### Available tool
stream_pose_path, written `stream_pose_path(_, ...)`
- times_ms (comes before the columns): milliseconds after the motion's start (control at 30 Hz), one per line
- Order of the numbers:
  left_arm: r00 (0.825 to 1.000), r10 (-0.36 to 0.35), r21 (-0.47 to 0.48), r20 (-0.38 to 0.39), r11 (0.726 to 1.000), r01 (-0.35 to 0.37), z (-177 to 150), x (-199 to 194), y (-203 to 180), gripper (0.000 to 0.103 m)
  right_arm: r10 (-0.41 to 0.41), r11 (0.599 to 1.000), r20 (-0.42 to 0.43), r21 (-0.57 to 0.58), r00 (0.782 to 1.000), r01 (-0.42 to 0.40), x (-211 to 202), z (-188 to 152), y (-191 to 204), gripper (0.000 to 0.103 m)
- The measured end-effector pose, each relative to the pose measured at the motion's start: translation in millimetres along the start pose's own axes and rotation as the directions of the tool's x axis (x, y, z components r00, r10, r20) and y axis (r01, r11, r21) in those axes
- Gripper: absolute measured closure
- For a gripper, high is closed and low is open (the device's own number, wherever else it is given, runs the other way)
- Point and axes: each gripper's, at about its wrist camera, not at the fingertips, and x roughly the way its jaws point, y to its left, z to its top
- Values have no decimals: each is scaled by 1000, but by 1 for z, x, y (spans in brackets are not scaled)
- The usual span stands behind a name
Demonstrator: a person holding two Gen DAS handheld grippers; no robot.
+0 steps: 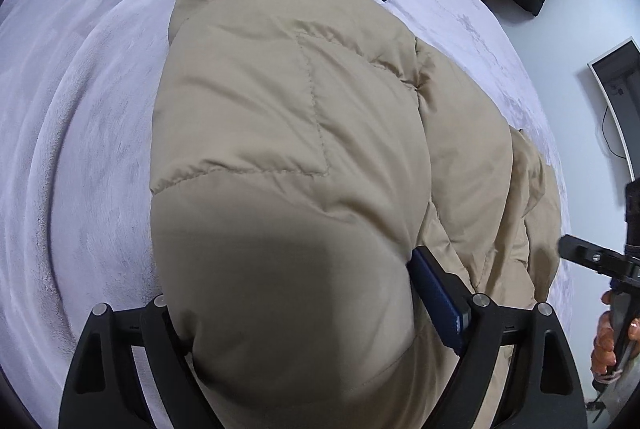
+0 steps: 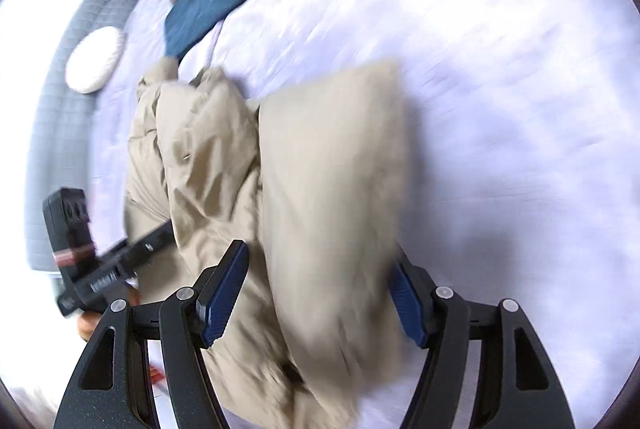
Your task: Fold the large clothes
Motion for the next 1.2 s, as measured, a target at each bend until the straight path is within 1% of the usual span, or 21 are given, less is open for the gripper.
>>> stream_pose_path(33,1000,0,-2,2,1000,0,4,2,-10,14,-18,1000,41,-13,999,18,-3,12,7,31)
stream_pose_path(100,1000,0,-2,5,1000,0,-3,2,-11,14,3,999,97,-34,995,0,-23,7,16,31)
stream_pose_path(167,1000,4,-5,5,1000,-4,-5,8,-11,12,41,997,89,-63,995,-36,-27,3,29,31)
stream_pose_path(233,1000,10,-11,3,1000,-10,-7,8,-9,11,70,995,46,-80,996,-67,-13,7,36,31)
stream_pose_path(267,1000,10,-14,2,1000,-10,-7,6,-8,11,76,994,32,-76,997,-74,3,21,57,31)
stream_pose_path(333,1000,17,-18,1,1000,-17,-7,6,-9,10,78,996,-2,-49,997,-78,35,34,88,31)
stream_pose_path(367,1000,32,-20,0,999,-32,-7,4,-10,10,80,996,-11,-26,997,-80,63,48,106,31)
stream_pose_path(400,998,64,-26,9,998,-63,-6,-2,-11,10,88,996,-15,0,996,-88,67,50,107,31)
stream_pose_path(433,991,119,-43,53,992,-117,-5,-14,-11,10,94,995,-19,24,995,-93,66,49,113,34)
stream_pose_path(467,980,162,-63,115,986,-155,-3,-29,-10,10,91,995,-14,47,996,-90,72,55,113,42)
stream_pose_path(500,973,164,-77,160,985,-153,0,-40,-8,10,84,995,-3,57,996,-83,75,59,115,70)
stream_pose_path(533,968,154,-92,197,986,-139,4,-50,-5,10,81,995,1,61,997,-81,77,61,116,83)
stream_pose_path(567,963,154,-106,223,985,-133,10,-57,-2,10,82,994,8,68,997,-82,77,62,115,86)
stream_pose_path(600,961,154,-105,228,986,-133,16,-57,-1,10,81,994,20,67,996,-83,78,63,112,91)
stream_pose_path(633,962,162,-97,222,985,-143,21,-53,0,10,62,996,30,55,998,-64,76,63,113,93)
stream_pose_path(700,965,187,-80,186,981,-175,28,-34,-1,10,6,1000,44,26,999,-7,77,62,111,95)
stream_pose_path(767,974,181,-64,138,983,-174,27,-13,-5,10,-21,999,33,25,999,20,84,59,109,95)
stream_pose_path(867,965,217,-2,149,976,-219,23,2,-23,10,-70,998,13,9,997,70,99,53,103,95)
stream_pose_path(933,962,226,36,155,971,-235,21,8,-34,10,-108,994,-3,-2,994,108,111,48,96,100)
stream_pose_path(1067,960,240,45,148,968,-249,21,10,-36,10,-99,994,-19,37,995,100,123,42,75,103)
stream_pose_path(1200,963,229,25,141,972,-235,19,7,-28,10,-60,996,-19,69,998,61,109,41,73,103)
